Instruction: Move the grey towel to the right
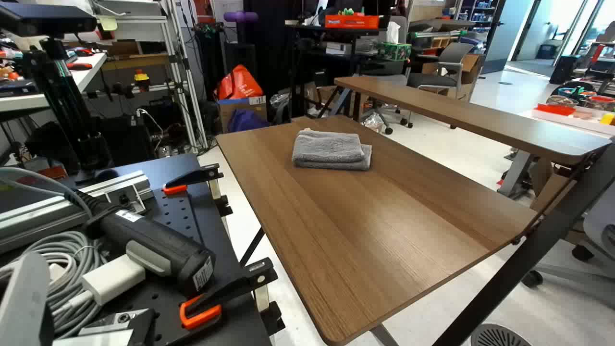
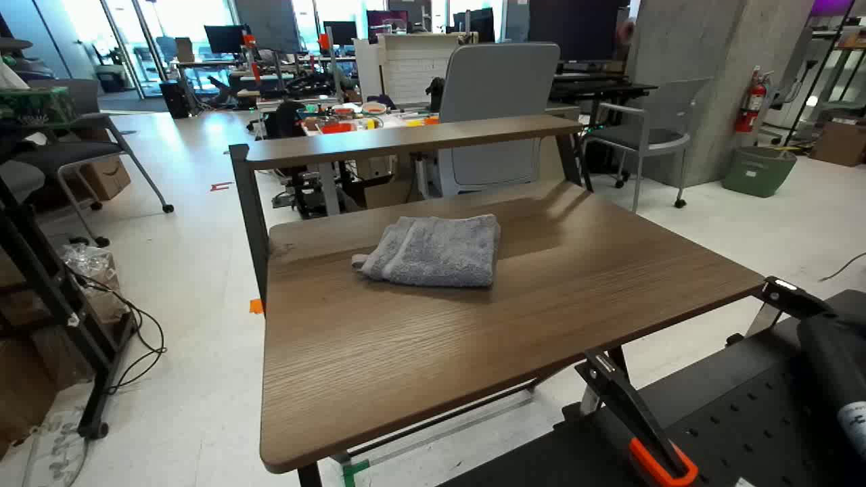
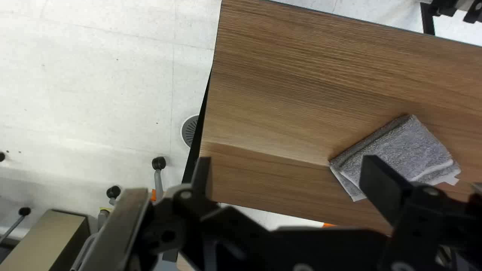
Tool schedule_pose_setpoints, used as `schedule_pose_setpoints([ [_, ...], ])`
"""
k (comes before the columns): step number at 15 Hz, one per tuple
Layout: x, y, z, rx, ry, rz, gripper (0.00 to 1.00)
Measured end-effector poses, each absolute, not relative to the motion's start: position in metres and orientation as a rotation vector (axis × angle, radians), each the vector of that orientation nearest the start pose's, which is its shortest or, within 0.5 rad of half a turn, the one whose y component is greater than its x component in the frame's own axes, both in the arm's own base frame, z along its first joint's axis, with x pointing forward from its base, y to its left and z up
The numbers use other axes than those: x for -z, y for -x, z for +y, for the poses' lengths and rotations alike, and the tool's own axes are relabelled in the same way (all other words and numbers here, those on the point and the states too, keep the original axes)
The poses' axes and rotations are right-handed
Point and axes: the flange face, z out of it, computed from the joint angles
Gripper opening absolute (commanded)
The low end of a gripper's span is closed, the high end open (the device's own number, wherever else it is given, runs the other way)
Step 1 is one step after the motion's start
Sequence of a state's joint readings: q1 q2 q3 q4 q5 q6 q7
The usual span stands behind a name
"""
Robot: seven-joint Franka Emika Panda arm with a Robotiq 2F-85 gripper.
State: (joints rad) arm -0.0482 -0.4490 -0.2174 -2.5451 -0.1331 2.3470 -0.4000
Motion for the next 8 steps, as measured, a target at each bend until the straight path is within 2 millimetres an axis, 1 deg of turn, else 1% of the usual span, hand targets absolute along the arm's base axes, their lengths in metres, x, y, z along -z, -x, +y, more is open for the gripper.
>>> schedule_pose_setpoints([
  [3,-0.445,-0.408,-0.115,0.366,3.183,-0.352,1.0],
  [5,-0.441,-0.412,-0.111,0.352,3.168,-0.341,1.0],
  [7,-0.43,-0.426,-0.1,0.316,3.142,-0.355,1.0],
  [8,-0.422,-0.437,-0.09,0.29,3.126,-0.379,1.0],
])
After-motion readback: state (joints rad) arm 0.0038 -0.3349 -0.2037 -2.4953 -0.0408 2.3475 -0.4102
